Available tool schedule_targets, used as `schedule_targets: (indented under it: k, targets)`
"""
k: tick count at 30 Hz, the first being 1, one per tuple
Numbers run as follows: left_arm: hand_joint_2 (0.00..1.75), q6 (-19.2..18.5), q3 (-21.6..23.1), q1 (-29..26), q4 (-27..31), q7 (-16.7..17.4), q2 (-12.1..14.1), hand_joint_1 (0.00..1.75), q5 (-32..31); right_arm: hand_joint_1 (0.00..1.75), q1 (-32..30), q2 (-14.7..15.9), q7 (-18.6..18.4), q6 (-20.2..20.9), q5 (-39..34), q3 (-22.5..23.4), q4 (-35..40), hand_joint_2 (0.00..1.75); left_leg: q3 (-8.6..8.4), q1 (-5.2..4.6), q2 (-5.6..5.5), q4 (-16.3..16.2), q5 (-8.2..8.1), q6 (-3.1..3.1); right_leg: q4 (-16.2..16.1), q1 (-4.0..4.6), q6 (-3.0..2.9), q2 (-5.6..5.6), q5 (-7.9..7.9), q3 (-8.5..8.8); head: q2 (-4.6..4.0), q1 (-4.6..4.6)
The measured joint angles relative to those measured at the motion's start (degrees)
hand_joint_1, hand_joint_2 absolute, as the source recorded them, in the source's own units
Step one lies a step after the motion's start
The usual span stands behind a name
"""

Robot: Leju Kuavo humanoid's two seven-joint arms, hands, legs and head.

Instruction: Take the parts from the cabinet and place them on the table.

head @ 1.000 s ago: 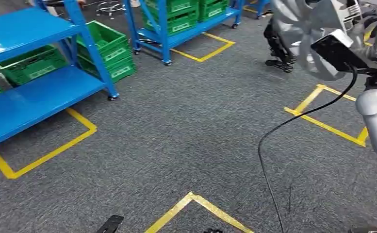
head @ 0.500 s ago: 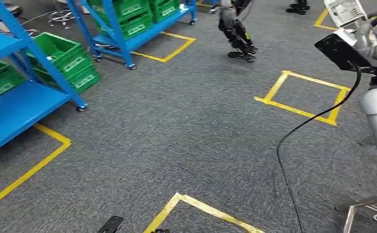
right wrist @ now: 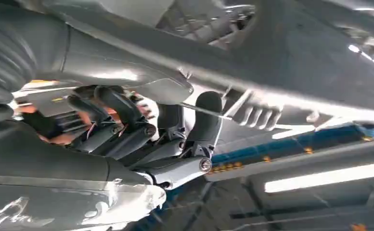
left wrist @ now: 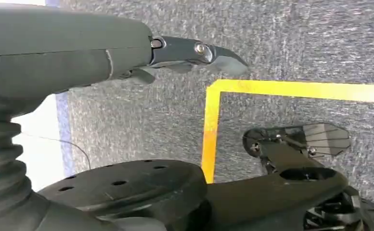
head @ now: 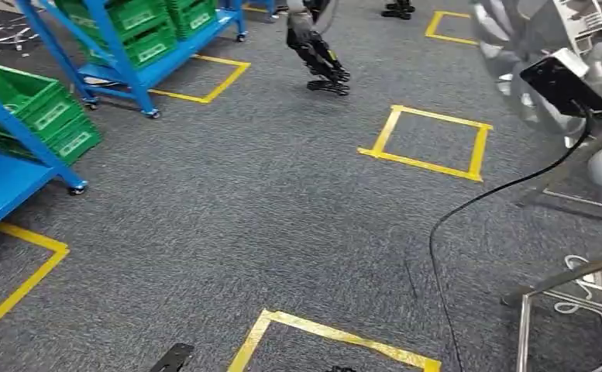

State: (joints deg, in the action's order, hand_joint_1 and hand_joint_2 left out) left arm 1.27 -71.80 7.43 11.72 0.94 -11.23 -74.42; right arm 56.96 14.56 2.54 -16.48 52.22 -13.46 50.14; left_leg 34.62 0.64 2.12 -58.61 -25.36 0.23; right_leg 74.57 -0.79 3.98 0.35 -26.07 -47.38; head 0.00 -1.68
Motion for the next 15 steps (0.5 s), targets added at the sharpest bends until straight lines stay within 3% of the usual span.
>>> schedule_targets:
  k: [1,2,3,4,5,8,9,10,11,13,14,15]
  targets:
    - [1.75,0.0,0.0,0.0,0.0,0.0,0.0,0.00,0.0,1.75,-0.1,0.0,0.0,0.0,0.0,0.0,-0.1,1.75,-0.13,-0.03,0.65,0.0,-0.16,-0.12,-3.9,0.00,-0.03,-0.23,1.98,2.21,0.00,-0.02]
    - [1.75,0.0,0.0,0.1,0.0,0.0,0.0,0.00,0.0,1.75,-0.1,0.0,0.1,0.0,0.0,0.1,-0.1,1.75,-0.35,-0.05,1.20,0.0,-0.36,-0.28,-8.9,0.01,-0.06,-1.20,4.02,5.09,0.00,0.02]
    - [1.75,0.0,0.0,0.1,0.0,0.0,0.1,0.00,0.0,1.75,0.0,0.0,0.2,0.0,0.1,0.1,-0.1,1.75,-0.66,-0.19,1.62,0.0,-0.61,-0.60,-13.4,0.15,0.02,-3.77,4.84,7.58,0.00,-0.04]
    - [1.75,0.0,0.0,0.1,0.0,0.0,0.2,0.00,0.0,1.75,0.1,0.0,0.2,-0.2,0.2,0.1,-0.2,1.75,-0.63,-0.88,1.99,-0.1,-0.81,-0.93,-14.0,1.01,-0.16,-5.58,4.00,8.48,0.00,-0.02]
    - [1.75,0.0,0.0,0.1,0.0,0.0,0.3,0.00,0.0,1.75,0.1,-0.1,0.2,-0.5,0.3,0.2,-0.2,1.75,-0.70,-0.94,2.27,-0.2,-0.92,-1.08,-14.2,0.77,-1.08,-4.37,4.28,8.21,0.00,0.20]
    - [1.75,0.2,0.0,0.1,0.0,0.1,0.2,0.00,0.0,1.75,0.1,0.0,0.1,-0.5,0.5,0.5,-0.4,1.75,-1.11,-0.78,4.28,0.2,-1.12,-1.84,-14.3,0.89,-2.25,-2.22,4.53,7.76,0.00,0.28]
    - [1.75,0.2,0.0,0.2,0.0,0.1,0.2,0.00,0.0,1.75,0.1,0.0,0.0,-0.6,0.6,0.7,-0.4,1.75,-0.97,-0.52,3.01,-0.2,-1.78,-2.29,-14.5,0.55,-2.60,-1.59,4.65,7.89,0.00,0.28]
    - [1.75,0.2,0.0,0.2,0.0,0.0,0.2,0.00,0.0,1.75,0.3,0.0,0.0,-0.6,0.6,0.7,-0.4,1.75,-0.11,-0.47,0.63,-2.1,-3.11,-2.30,-14.5,0.47,-2.94,-1.07,4.67,7.88,0.00,0.35]
    - [1.75,0.2,0.0,0.2,0.0,0.1,0.2,0.00,0.0,1.75,0.3,0.0,0.0,-0.6,0.6,0.7,-0.4,1.75,1.88,-0.53,-0.73,-6.1,-5.14,-2.30,-14.6,0.43,-3.18,-0.48,4.72,7.87,0.00,0.48]
    - [1.75,0.1,0.0,0.0,0.0,0.1,0.2,0.00,0.0,1.75,0.2,0.0,0.1,-0.6,0.7,0.8,-0.5,1.75,6.91,-0.53,-1.65,-15.7,-8.75,-2.31,-14.6,0.47,-3.47,1.11,4.68,7.84,0.00,0.54]
    - [1.75,0.1,0.0,-0.1,0.0,0.0,0.2,0.00,0.5,1.75,0.0,0.0,0.1,-0.6,0.7,0.8,-0.5,1.75,8.35,-0.55,-1.78,-17.9,-8.81,-2.23,-14.6,0.47,-3.46,1.98,4.69,7.85,0.00,0.50]
    - [1.75,0.1,0.0,0.0,0.0,0.0,0.2,0.00,0.6,1.75,-0.1,0.0,0.1,-0.6,0.7,0.9,-0.5,1.75,8.38,-0.54,-1.83,-17.2,-7.43,-2.14,-14.6,0.45,-3.44,2.78,4.71,7.87,0.00,0.55]
